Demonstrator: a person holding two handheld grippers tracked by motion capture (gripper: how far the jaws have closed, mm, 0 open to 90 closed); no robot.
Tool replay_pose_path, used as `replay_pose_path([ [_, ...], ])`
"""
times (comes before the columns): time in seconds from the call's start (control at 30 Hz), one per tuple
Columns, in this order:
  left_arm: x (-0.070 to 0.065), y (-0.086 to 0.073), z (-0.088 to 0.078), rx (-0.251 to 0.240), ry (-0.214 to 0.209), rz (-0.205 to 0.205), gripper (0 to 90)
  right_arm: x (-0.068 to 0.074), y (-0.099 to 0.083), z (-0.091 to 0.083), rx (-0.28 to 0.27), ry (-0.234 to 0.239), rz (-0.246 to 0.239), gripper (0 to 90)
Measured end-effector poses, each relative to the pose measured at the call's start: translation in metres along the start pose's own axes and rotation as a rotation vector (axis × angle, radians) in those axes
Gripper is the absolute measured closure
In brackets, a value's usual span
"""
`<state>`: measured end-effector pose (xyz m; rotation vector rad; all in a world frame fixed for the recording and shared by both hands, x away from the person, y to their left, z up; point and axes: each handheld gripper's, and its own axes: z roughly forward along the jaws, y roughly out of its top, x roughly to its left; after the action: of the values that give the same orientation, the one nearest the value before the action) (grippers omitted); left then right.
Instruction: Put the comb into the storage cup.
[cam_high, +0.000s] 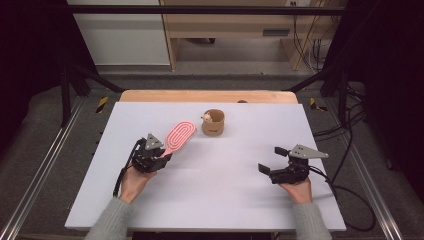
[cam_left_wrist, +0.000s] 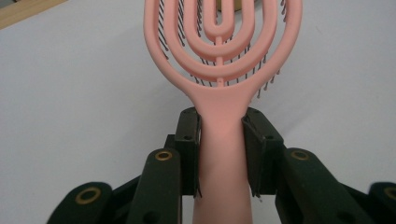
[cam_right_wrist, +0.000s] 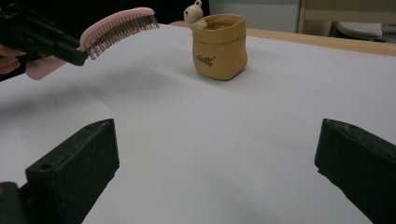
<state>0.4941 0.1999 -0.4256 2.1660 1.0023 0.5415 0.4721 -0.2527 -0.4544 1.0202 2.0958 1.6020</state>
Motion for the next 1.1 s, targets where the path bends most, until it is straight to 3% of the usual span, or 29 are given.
replay_pose_path([
  [1.1,-0.018,0.007,-0.009,-0.074,0.029,-0.021,68.9,0.008,0.009,0.0,-0.024,-0.002,0.0,0.2],
])
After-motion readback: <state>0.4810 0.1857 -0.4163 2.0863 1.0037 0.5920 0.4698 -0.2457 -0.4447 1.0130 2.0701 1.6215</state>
